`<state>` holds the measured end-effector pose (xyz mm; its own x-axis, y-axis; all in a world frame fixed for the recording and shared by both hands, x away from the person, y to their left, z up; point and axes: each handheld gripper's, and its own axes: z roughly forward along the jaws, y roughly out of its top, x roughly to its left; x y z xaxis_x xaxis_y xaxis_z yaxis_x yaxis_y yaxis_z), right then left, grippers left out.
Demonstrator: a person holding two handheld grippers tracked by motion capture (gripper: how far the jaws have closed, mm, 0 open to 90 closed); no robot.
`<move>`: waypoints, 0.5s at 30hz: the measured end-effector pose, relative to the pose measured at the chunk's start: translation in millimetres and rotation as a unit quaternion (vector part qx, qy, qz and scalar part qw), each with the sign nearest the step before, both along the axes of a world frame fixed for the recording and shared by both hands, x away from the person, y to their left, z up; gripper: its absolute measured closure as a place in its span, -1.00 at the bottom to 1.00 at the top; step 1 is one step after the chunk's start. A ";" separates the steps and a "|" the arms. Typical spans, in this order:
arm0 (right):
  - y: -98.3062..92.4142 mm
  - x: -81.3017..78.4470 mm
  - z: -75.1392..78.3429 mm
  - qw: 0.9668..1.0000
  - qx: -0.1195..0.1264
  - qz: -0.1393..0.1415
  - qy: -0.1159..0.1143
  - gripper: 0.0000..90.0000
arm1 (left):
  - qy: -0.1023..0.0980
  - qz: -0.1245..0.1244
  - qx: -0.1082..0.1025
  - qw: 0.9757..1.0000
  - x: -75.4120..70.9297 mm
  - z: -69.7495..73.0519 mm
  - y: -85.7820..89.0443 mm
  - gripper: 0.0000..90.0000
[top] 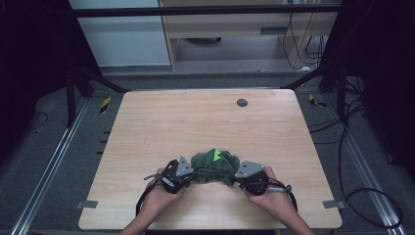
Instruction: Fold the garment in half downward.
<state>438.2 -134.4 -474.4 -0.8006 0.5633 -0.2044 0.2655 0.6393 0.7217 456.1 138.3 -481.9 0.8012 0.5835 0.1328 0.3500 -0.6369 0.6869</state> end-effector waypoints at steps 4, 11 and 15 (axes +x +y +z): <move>-1.5 -0.1 -4.3 1.000 -0.001 -0.004 0.004 0.89 | 0.001 -0.001 0.002 1.000 -1.6 -2.3 -0.2 0.80; -2.4 -1.3 -5.5 1.000 0.005 -0.010 0.011 0.76 | 0.002 0.001 -0.018 1.000 -3.7 -0.8 2.6 0.56; 0.1 -2.4 1.8 1.000 0.020 -0.010 0.006 0.53 | -0.004 0.003 -0.048 0.999 -5.9 13.5 9.0 0.32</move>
